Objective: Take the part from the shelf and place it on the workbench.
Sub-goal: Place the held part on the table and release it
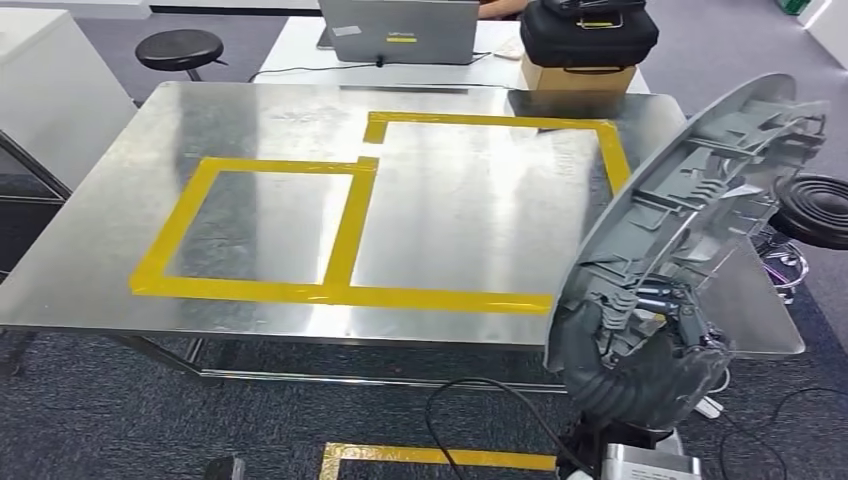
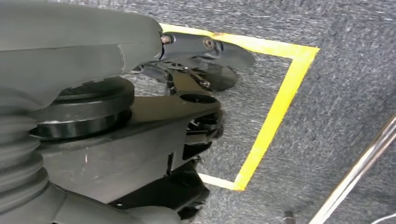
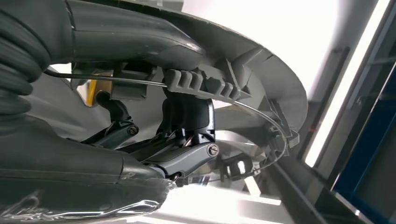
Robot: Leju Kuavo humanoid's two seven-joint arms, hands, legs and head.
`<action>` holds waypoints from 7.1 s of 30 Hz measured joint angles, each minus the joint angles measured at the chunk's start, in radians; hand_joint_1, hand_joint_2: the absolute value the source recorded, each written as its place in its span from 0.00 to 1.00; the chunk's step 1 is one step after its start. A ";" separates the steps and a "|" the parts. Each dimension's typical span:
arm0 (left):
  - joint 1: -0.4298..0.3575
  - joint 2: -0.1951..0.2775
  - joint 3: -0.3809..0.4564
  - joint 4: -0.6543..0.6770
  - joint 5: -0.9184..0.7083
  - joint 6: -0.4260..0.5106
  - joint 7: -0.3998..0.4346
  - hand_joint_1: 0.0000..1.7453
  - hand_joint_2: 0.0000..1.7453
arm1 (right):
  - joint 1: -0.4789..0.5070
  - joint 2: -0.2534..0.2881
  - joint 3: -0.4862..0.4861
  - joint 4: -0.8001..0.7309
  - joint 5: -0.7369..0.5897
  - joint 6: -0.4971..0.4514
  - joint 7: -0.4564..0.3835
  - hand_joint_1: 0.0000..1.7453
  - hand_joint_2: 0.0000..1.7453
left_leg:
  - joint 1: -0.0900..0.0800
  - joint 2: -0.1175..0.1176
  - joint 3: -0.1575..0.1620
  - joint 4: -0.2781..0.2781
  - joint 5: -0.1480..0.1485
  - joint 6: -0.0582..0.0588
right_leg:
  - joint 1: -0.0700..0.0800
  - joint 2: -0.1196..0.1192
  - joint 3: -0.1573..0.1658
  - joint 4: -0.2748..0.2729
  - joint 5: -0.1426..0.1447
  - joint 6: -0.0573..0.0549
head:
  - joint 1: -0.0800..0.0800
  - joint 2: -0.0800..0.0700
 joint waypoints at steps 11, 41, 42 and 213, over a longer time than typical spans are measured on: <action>0.000 0.001 0.021 0.000 -0.008 -0.038 -0.004 0.00 1.00 | -0.002 0.000 0.000 0.001 -0.002 0.004 0.002 1.00 1.00 | -0.005 -0.007 0.023 0.003 -0.032 -0.023 | 0.000 0.002 0.066 -0.101 0.043 -0.017 | 0.002 0.000; 0.000 -0.002 0.045 -0.001 -0.022 0.001 0.005 0.00 1.00 | -0.009 0.000 0.002 0.001 0.001 0.009 0.008 1.00 1.00 | -0.007 -0.008 -0.021 0.021 0.009 -0.016 | 0.003 0.002 0.072 -0.093 0.034 -0.010 | -0.002 0.000; 0.000 -0.001 0.045 -0.001 -0.023 0.001 0.005 0.00 1.00 | -0.009 0.000 0.002 0.001 0.002 0.009 0.010 1.00 1.00 | -0.006 -0.008 -0.021 0.019 0.010 -0.021 | 0.003 0.004 0.072 -0.094 0.036 -0.017 | -0.002 0.000; -0.025 -0.030 0.395 -0.005 -0.105 -0.124 0.039 0.00 0.00 | -0.015 -0.055 0.126 -0.120 -0.062 -0.032 -0.084 0.00 0.00 | -0.004 0.001 0.024 0.007 -0.022 -0.025 | 0.011 0.007 0.060 -0.104 0.063 -0.026 | 0.008 0.000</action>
